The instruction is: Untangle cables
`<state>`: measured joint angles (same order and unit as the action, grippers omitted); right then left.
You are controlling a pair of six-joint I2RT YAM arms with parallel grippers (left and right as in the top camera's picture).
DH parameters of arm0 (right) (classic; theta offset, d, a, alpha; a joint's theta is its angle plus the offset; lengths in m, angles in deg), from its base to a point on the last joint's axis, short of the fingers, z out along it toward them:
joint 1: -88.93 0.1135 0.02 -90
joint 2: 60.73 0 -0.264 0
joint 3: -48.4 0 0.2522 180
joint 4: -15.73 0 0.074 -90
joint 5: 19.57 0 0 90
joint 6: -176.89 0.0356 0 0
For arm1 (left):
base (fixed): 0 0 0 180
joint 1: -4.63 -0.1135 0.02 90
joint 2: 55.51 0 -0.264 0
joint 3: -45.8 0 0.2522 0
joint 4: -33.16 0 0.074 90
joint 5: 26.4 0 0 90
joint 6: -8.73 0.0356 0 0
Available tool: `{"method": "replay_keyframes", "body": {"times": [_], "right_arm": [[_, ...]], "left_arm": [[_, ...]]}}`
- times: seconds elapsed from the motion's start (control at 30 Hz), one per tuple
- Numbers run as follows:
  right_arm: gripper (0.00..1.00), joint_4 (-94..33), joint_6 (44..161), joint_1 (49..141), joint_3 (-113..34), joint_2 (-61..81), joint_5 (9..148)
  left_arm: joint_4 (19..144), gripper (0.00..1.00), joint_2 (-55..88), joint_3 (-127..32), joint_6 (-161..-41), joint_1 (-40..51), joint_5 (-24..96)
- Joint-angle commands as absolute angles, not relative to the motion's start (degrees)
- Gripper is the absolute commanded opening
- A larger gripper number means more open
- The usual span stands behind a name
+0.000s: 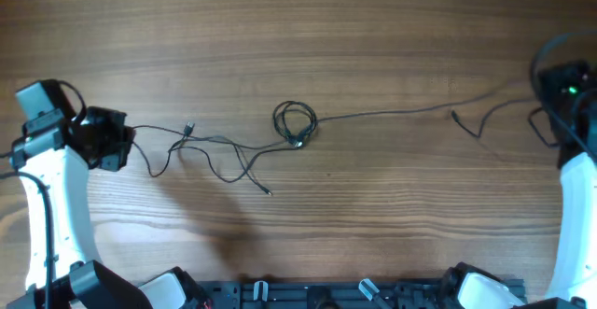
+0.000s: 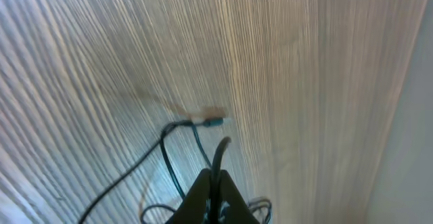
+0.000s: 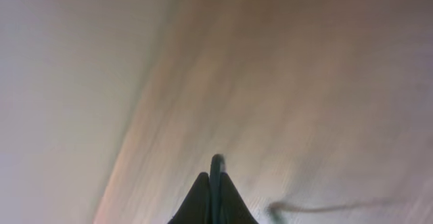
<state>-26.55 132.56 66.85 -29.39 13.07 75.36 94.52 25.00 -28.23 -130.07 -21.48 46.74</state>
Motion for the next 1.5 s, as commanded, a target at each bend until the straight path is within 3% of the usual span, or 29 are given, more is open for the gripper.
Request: {"method": "replay_keyframes", "body": {"times": [0.0,0.23,0.47,0.7,0.77,0.93,1.33,1.4,1.47], "right_arm": [[0.05,-24.6,114.8,76.1,-30.9,12.3,86.0],[0.05,-25.1,107.9,97.6,-28.6,19.7,73.4],[0.06,-21.7,101.0,108.9,-28.5,36.0,77.2],[0.14,-17.5,101.2,115.9,-28.8,44.9,76.8],[0.23,-18.4,104.3,116.4,-29.6,44.9,74.9],[0.29,-17.9,115.8,116.5,-30.3,44.9,77.3],[0.57,-14.3,132.0,120.5,-30.3,48.8,68.1],[0.72,-14.6,135.0,120.6,-30.3,49.8,66.2],[0.75,-14.2,135.8,120.6,-30.3,50.2,66.1]], "left_arm": [[93.6,0.04,24.2,-28.2,-131.8,-15.8,48.3],[92.4,0.09,24.2,-28.2,-131.8,-6.9,51.7],[92.4,0.09,24.2,-28.2,-131.2,-4.8,51.7],[92.6,0.09,24.2,-28.2,-131.2,-4.1,51.7],[92.6,0.08,24.2,-28.2,-131.2,-3.5,51.7],[92.4,0.06,24.2,-28.2,-131.3,-1.3,51.7],[92.4,0.06,24.2,-28.2,-131.2,0.0,52.8],[92.4,0.06,24.2,-28.2,-131.2,0.0,52.8],[92.4,0.07,24.2,-28.2,-131.2,0.0,52.8]]}}
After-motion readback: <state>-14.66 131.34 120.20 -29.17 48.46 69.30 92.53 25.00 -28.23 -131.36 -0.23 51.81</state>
